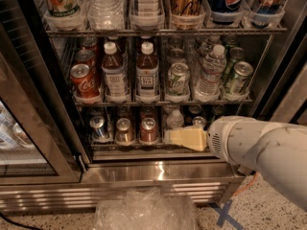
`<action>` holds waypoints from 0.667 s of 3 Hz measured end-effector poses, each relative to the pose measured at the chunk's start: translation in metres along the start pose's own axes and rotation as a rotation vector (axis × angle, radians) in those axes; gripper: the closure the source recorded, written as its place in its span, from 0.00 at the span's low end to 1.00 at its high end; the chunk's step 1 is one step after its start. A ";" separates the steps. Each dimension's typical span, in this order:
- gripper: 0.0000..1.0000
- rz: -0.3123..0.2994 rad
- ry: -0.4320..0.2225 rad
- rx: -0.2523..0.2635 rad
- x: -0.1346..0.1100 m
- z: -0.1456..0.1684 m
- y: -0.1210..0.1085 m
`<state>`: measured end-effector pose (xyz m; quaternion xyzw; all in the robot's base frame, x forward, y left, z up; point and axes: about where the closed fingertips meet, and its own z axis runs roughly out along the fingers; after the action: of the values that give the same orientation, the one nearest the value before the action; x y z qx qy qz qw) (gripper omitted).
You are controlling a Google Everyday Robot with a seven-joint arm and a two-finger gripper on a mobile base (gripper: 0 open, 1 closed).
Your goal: Pick water bottle from middle shelf of fridge
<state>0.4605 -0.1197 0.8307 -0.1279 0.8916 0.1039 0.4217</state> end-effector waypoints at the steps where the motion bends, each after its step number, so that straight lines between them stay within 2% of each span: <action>1: 0.00 0.028 -0.083 0.028 -0.015 0.006 -0.011; 2: 0.00 0.043 -0.167 0.038 -0.033 0.012 -0.017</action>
Offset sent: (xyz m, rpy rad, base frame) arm 0.0693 0.0037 0.0221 0.0967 -0.2447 -0.1119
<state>0.4944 -0.1274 0.8480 -0.0915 0.8577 0.1064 0.4947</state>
